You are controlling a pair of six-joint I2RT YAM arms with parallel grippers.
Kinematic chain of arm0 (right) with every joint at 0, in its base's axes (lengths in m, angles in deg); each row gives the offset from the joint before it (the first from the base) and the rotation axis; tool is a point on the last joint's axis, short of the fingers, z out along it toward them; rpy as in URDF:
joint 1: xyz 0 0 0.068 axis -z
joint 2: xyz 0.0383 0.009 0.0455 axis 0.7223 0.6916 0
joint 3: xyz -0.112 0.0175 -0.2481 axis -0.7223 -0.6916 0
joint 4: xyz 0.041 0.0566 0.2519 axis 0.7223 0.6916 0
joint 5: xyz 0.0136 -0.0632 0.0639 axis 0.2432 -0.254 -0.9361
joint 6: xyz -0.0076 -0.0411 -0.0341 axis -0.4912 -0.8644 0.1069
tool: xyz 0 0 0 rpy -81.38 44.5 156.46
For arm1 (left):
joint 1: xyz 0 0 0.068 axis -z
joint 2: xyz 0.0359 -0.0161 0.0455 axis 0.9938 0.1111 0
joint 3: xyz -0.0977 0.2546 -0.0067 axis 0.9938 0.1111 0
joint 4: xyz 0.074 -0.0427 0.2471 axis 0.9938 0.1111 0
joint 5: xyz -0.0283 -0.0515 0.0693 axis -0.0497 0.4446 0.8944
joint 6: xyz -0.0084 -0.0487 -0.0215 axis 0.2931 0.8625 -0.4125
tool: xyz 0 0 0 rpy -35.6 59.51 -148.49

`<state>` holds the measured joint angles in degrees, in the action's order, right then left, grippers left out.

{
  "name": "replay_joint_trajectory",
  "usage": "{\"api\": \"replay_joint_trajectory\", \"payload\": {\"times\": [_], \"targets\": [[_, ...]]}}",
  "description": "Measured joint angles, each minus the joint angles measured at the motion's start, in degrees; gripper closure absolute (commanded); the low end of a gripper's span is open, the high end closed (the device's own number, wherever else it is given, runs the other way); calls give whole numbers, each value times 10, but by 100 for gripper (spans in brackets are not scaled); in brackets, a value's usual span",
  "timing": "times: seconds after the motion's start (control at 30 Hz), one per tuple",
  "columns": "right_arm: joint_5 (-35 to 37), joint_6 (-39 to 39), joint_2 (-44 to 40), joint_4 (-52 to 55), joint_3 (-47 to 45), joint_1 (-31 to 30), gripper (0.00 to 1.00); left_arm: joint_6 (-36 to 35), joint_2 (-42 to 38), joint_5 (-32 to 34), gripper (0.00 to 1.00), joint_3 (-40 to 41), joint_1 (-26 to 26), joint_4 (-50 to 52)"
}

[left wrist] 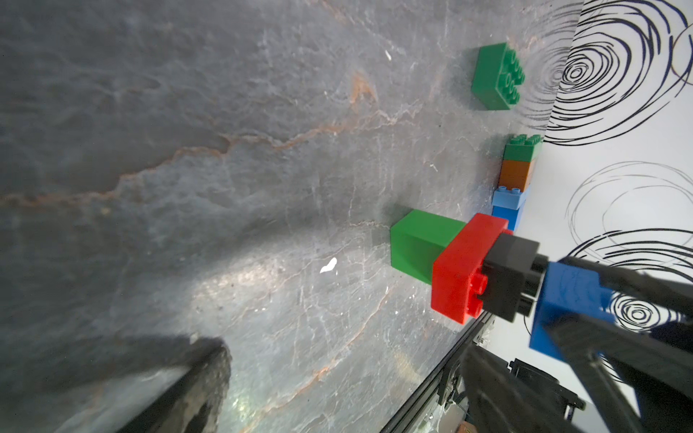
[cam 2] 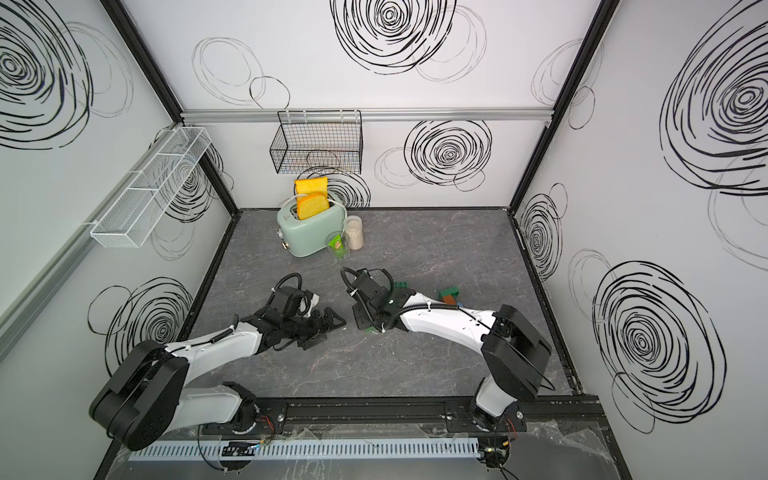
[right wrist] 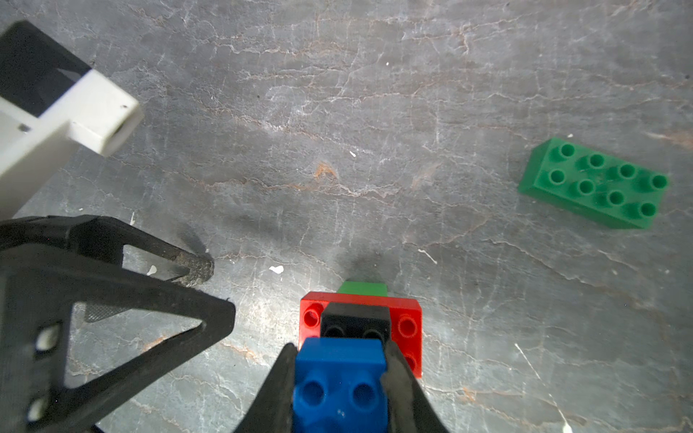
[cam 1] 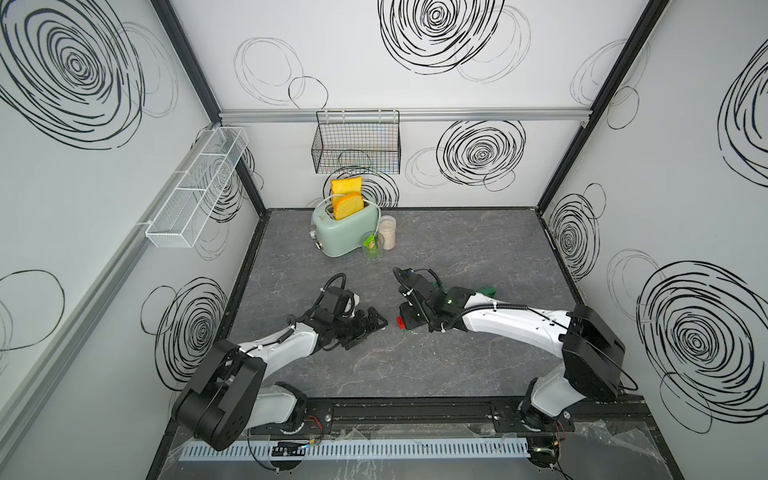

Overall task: Assemble the letter f with lego
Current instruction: Assemble the lego brick with the lego brick.

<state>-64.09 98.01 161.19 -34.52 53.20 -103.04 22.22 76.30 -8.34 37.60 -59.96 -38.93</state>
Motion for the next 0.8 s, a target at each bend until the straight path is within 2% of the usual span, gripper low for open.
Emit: {"api": "replay_joint_trajectory", "payload": {"times": [0.8], "targets": [[0,-15,-1,-9,-7,0,69,0,-14,-5,2,0,-13,11]]}}
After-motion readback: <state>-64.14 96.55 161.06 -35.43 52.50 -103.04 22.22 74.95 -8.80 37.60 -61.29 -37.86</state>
